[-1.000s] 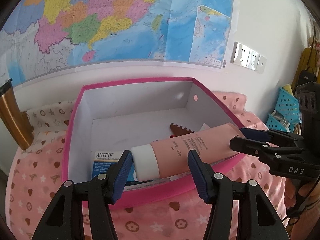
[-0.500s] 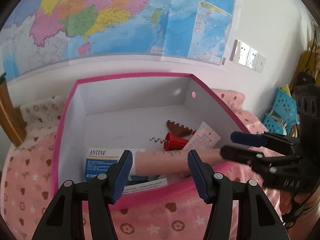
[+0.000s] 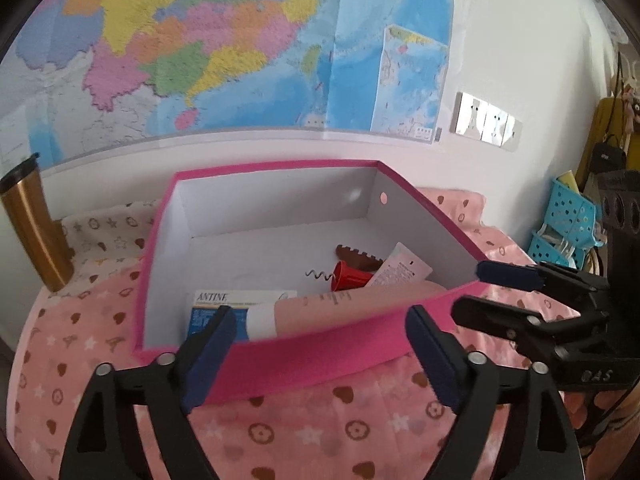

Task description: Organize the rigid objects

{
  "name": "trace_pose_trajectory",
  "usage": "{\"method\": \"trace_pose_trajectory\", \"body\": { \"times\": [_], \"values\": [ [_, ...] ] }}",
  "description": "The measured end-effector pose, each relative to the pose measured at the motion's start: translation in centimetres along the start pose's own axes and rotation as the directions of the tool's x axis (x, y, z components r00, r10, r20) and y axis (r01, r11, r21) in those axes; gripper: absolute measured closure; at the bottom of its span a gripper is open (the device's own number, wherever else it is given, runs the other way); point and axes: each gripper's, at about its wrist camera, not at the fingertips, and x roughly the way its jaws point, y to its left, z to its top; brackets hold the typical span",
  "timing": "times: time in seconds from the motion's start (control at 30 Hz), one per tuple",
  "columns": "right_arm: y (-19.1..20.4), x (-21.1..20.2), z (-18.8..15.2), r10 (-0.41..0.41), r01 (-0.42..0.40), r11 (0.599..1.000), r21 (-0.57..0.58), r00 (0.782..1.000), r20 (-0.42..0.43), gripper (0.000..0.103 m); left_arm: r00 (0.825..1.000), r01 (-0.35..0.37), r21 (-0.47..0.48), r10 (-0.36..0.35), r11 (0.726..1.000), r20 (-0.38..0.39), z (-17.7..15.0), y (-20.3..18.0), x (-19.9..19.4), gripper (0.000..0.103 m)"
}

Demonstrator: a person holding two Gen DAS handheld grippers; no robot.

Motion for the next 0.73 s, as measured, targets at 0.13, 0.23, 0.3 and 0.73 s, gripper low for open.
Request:
{"method": "trace_pose_trajectory", "body": {
  "times": [0.13, 0.23, 0.3, 0.73],
  "values": [
    [1.2, -0.9, -1.8, -0.041, 0.042, 0.999, -0.016, 0.998, 0.040, 0.019, 0.998, -0.056, -0.031, 0.056, 0.998, 0.024, -1.3, 0.4, -1.4, 0.000],
    [1.9, -0.8, -2.9, -0.072, 0.073, 0.997, -0.024, 0.997, 0.031, 0.018, 0.996, -0.084, -0.066, 0.084, 0.994, -0.003, -2.2, 1.0, -1.7, 0.000],
    [2.3, -0.8, -3.5, -0.095, 0.096, 0.995, -0.027, 0.995, 0.030, 0.018, 0.996, -0.094, -0.086, 0.092, 0.992, -0.019, -2.9, 1.2, -1.8, 0.000],
    [3.9, -1.6, -5.2, -0.079, 0.079, 0.997, -0.024, 0.997, 0.025, 0.018, 0.985, -0.168, -0.040, 0.166, 0.985, -0.034, -4.9, -0.6, -2.9, 0.000]
  ]
}}
